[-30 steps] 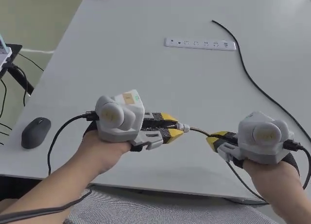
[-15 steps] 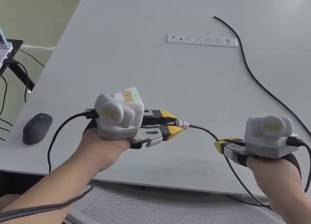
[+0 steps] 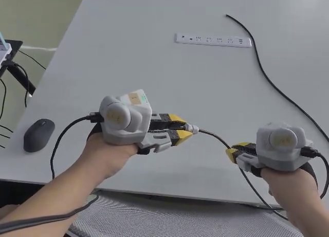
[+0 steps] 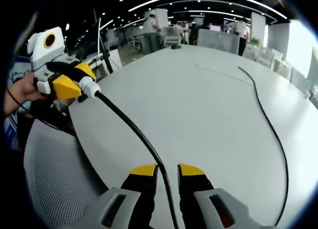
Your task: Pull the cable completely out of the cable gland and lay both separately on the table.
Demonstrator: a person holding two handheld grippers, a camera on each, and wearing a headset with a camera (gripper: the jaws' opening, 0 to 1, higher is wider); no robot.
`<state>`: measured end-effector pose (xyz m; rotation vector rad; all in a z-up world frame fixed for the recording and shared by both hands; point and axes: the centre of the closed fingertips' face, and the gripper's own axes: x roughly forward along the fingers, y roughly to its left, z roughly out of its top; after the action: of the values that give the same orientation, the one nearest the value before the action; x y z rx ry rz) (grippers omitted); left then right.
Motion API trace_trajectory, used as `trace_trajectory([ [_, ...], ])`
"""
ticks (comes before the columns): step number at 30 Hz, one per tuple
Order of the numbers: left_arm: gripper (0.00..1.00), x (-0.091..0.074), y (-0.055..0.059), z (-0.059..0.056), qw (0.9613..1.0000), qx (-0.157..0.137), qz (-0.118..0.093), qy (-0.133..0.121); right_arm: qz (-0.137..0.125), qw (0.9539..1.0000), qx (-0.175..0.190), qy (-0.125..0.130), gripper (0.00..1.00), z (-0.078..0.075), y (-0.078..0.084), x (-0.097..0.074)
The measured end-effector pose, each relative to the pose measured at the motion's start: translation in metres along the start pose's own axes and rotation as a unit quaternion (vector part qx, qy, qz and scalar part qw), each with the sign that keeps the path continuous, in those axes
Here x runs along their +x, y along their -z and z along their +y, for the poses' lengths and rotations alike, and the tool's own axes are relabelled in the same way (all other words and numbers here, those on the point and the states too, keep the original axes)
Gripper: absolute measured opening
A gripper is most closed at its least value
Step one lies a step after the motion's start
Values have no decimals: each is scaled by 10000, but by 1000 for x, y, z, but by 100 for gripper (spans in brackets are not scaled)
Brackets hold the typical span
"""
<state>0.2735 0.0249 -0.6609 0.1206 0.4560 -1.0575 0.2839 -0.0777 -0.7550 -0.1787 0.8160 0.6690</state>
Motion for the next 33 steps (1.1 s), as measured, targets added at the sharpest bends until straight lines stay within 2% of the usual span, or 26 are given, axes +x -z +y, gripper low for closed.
trace_trajectory([
  [3,15,0,-2,-1,10000,5,7,15,-43,9998,-173,-25,19,3,-4,-7],
  [5,15,-1,-2,0,10000,-5,24,22,-143,9976,-677,-66,23,8,-17,-14],
  [7,15,-1,-2,1,10000,0,34,20,-356,9916,-1240,-34,25,14,-33,-20],
  [8,15,-1,-2,1,10000,-12,33,26,-472,9853,-1637,-79,25,21,-45,-25],
  [10,15,0,-2,1,10000,-29,31,32,-686,9764,-2037,-199,25,35,-62,-30],
  [12,15,0,-2,1,10000,-52,20,31,-840,9696,-2273,-350,24,49,-74,-32],
  [17,15,1,-5,-1,9999,-109,-45,52,-812,9637,-2503,-451,21,63,-83,-22],
  [23,15,0,-4,0,10000,-97,-1,20,-723,9566,-2748,-640,16,74,-82,-12],
  [30,15,2,-3,-1,9999,-142,-2,22,-695,9556,-2772,-723,11,76,-81,-7],
  [33,15,3,-3,-1,9999,-163,-2,13,-716,9546,-2793,-756,6,76,-81,-7],
])
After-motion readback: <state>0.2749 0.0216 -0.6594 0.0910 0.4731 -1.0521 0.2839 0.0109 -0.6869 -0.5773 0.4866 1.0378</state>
